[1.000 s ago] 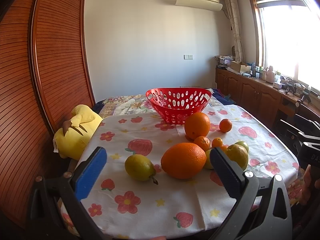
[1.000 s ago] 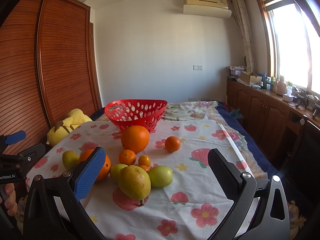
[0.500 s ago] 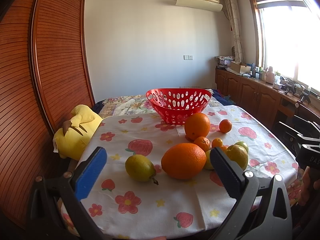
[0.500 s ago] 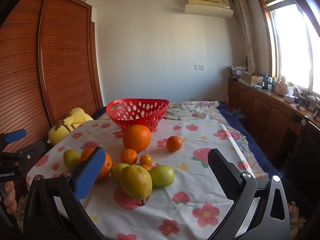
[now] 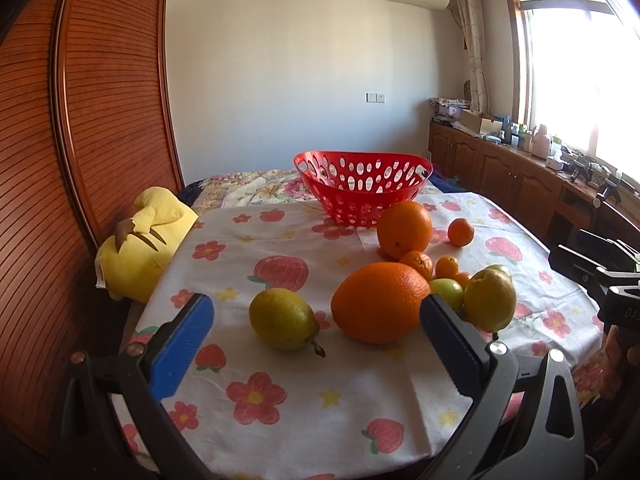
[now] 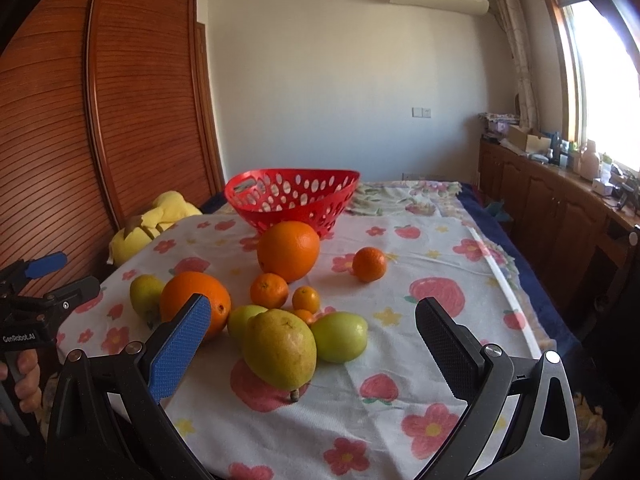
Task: Organize fruits
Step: 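Grasp the yellow pear with the right tool while the left tool grasps a yellow lemon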
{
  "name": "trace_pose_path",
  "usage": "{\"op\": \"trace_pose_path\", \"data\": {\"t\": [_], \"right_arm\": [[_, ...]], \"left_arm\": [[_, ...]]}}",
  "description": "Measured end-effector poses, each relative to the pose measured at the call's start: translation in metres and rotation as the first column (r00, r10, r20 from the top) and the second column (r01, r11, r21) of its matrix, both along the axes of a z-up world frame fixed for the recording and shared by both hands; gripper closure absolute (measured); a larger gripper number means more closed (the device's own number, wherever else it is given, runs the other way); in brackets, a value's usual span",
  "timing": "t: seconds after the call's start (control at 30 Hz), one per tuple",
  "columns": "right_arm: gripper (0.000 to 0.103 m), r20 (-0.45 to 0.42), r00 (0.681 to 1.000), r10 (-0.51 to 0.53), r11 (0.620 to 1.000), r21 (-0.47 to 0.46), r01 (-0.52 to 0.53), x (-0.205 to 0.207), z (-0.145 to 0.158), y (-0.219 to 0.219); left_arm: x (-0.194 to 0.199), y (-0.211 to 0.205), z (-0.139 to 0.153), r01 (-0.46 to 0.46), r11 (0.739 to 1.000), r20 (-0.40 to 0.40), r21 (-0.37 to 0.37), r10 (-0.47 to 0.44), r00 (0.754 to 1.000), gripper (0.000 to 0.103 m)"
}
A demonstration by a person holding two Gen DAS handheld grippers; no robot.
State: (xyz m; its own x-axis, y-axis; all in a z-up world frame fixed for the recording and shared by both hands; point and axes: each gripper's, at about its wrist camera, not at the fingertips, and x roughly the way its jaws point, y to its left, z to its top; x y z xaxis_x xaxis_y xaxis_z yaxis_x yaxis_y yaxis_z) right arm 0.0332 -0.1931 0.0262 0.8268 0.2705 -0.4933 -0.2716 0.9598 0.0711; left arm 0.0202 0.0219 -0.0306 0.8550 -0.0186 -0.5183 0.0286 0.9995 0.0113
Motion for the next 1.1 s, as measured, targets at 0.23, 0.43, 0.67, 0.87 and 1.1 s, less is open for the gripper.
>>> {"op": "trace_pose_path", "data": {"t": [0.23, 0.43, 0.67, 0.87, 1.1], "right_arm": [[0.005, -0.031, 0.997, 0.066, 0.997, -0.024, -0.067, 0.016, -0.016, 0.014], [0.020, -0.071, 0.989, 0.134, 0.989, -0.059, -0.138, 0.027, -0.032, 0.022], [0.029, -0.127, 0.970, 0.207, 0.974, -0.068, -0.216, 0.039, -0.049, 0.028], [0.029, -0.167, 0.957, 0.238, 0.961, -0.101, -0.257, 0.046, -0.059, 0.035], [0.028, -0.166, 0.956, 0.244, 0.951, -0.152, -0.269, 0.050, -0.064, 0.041]], "left_arm": [[0.013, 0.014, -0.012, -0.005, 1.000, -0.034, -0.016, 0.005, 0.999, 0.000], [0.029, 0.022, -0.023, 0.008, 1.000, -0.073, -0.011, -0.008, 0.997, 0.000], [0.048, 0.037, -0.034, -0.002, 1.000, -0.113, 0.005, 0.003, 0.994, 0.000], [0.066, 0.046, -0.042, 0.006, 1.000, -0.150, 0.013, -0.004, 0.989, 0.000], [0.078, 0.052, -0.050, 0.041, 0.999, -0.206, -0.004, -0.041, 0.978, 0.000]]}}
